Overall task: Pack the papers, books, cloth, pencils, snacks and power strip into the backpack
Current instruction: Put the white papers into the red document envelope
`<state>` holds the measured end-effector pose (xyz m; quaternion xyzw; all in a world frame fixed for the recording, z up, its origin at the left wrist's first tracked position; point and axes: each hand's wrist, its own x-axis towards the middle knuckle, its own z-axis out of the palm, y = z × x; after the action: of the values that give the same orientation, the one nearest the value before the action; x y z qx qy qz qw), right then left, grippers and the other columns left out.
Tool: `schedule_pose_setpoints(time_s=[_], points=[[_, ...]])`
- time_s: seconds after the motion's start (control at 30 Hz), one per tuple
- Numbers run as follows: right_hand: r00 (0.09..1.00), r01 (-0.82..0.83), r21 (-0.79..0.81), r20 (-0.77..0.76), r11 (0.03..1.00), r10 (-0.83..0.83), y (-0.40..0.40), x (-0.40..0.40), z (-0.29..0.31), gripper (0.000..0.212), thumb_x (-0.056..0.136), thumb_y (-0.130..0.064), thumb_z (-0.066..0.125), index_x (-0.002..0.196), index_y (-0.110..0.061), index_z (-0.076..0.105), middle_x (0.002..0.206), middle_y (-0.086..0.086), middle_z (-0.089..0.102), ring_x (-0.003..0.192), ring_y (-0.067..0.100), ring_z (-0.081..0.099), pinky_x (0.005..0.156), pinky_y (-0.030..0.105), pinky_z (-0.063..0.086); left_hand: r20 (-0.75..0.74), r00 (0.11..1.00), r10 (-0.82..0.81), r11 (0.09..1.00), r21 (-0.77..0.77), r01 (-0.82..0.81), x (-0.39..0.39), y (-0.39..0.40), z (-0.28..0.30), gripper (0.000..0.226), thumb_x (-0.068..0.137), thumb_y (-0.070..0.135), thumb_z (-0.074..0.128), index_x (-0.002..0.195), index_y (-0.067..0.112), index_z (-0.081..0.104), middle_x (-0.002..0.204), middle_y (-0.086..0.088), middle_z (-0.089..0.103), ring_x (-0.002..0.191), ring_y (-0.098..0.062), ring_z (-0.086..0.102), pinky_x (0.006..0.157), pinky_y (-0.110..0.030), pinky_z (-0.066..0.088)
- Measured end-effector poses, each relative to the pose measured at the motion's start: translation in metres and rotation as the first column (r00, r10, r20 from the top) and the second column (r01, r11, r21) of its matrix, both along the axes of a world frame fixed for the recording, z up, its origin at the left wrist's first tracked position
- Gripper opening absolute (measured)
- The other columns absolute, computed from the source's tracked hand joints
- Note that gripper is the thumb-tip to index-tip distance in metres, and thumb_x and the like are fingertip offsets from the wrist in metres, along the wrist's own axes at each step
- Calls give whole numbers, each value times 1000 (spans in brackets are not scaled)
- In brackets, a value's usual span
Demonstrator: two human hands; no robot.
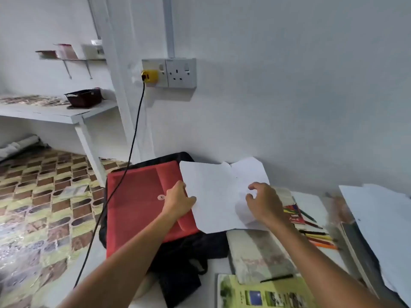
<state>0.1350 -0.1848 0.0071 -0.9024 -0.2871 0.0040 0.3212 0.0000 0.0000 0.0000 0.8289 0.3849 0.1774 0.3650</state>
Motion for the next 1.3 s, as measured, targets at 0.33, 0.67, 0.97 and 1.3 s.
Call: schedule_pose_setpoints(time_s=[0.33, 0.67, 0.97, 1.3], points=[[856, 183, 55, -500, 982, -131, 6, 37, -12, 27, 74, -27, 69, 88, -9, 54, 83, 6, 59, 75, 23, 58, 56, 27, 40, 216, 964, 154, 927, -370, -65, 25, 25, -10, 33, 74, -19, 59, 101, -1, 69, 79, -8, 66, 63, -20, 60, 52, -24, 48], [735, 306, 335, -678, 891, 2, -46, 76, -4, 34, 69, -26, 79, 87, -7, 56, 88, 12, 63, 78, 26, 59, 72, 33, 46, 411, 901, 139, 741, -647, 180, 63, -16, 10, 31, 83, -21, 50, 100, 2, 63, 98, -11, 67, 76, -18, 65, 57, -22, 58], [640, 258, 338, -762, 905, 102, -51, 83, 1, 24, 78, 13, 54, 99, 5, 62, 94, 18, 68, 84, 33, 63, 73, 35, 51, -248, 945, 213, 920, 377, -109, 28, 6, 0, 48, 80, 26, 62, 125, 23, 48, 132, -8, 44, 124, -33, 36, 101, -54, 32], [794, 103, 495, -564, 863, 228, 0, 62, 6, 27, 75, 13, 50, 99, 4, 58, 86, 11, 58, 77, 24, 52, 63, 30, 40, 27, 904, 426, 835, -396, -382, 4, 1, -4, 69, 76, 7, 70, 130, 17, 29, 126, -15, 32, 85, -22, 46, 82, -38, 48]])
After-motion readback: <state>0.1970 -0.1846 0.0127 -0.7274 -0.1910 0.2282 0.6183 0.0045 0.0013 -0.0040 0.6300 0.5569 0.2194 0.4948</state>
